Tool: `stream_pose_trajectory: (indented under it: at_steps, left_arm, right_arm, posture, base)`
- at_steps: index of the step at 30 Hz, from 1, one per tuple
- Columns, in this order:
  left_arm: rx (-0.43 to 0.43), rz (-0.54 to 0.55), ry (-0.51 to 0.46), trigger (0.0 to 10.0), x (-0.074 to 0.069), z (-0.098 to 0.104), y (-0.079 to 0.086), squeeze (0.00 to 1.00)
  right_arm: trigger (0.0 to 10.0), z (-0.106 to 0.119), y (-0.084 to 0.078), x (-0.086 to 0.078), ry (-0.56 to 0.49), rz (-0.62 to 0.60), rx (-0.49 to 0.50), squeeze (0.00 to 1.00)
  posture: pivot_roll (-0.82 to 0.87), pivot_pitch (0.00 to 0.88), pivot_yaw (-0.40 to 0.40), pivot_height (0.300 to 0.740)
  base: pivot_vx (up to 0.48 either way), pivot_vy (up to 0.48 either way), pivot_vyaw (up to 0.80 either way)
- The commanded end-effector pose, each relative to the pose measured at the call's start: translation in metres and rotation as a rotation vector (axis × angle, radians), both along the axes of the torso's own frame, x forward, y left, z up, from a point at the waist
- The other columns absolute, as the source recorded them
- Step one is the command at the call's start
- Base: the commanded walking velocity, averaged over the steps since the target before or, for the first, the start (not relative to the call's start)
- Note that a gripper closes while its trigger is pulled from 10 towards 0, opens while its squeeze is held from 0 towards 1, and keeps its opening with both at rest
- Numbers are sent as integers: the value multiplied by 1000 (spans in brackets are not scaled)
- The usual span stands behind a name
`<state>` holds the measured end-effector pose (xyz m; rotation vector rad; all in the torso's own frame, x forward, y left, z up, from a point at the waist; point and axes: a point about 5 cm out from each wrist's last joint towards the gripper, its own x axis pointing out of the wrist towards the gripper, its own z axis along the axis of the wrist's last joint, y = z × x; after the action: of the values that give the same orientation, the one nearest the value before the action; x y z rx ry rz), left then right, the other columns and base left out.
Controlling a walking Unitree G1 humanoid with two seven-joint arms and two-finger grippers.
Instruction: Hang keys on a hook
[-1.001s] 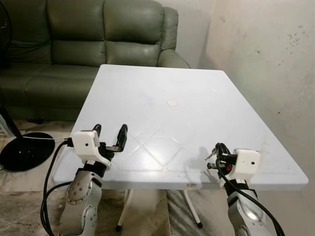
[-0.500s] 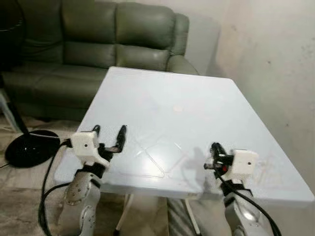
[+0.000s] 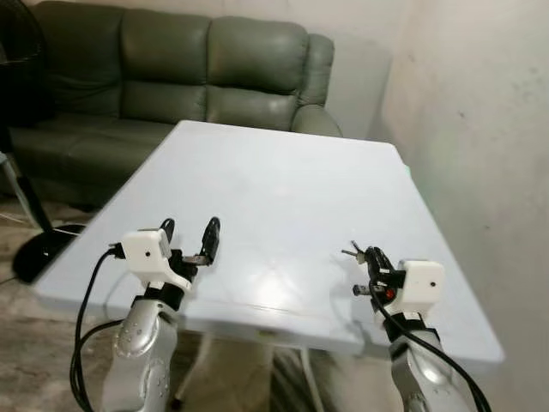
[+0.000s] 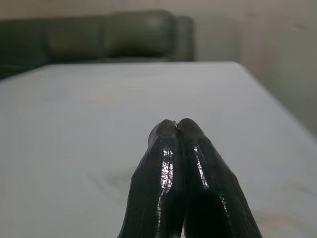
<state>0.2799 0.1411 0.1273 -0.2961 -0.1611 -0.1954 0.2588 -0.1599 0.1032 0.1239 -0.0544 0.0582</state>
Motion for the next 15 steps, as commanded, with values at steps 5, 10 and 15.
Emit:
stream_pose_trajectory:
  at_steps: [5,10,15]
  left_arm:
    - [5,-4,-5,10000,2,4,0,0]
    - [-4,-4,1,10000,2,3,-1,0]
    - [-2,0,2,10000,2,4,-1,0]
  right_arm:
    - [10000,4,-1,2,-9,-5,3,0]
    - [10000,3,-2,1,-2,-8,4,0]
    - [10000,4,-2,2,2,-8,-1,0]
  posture:
    - [22,0,-56,740]
    - [22,0,-56,740]
    - [24,0,-59,740]
  base:
    - [0,0,-706]
    - [0,0,-709]
    - [0,0,-711]
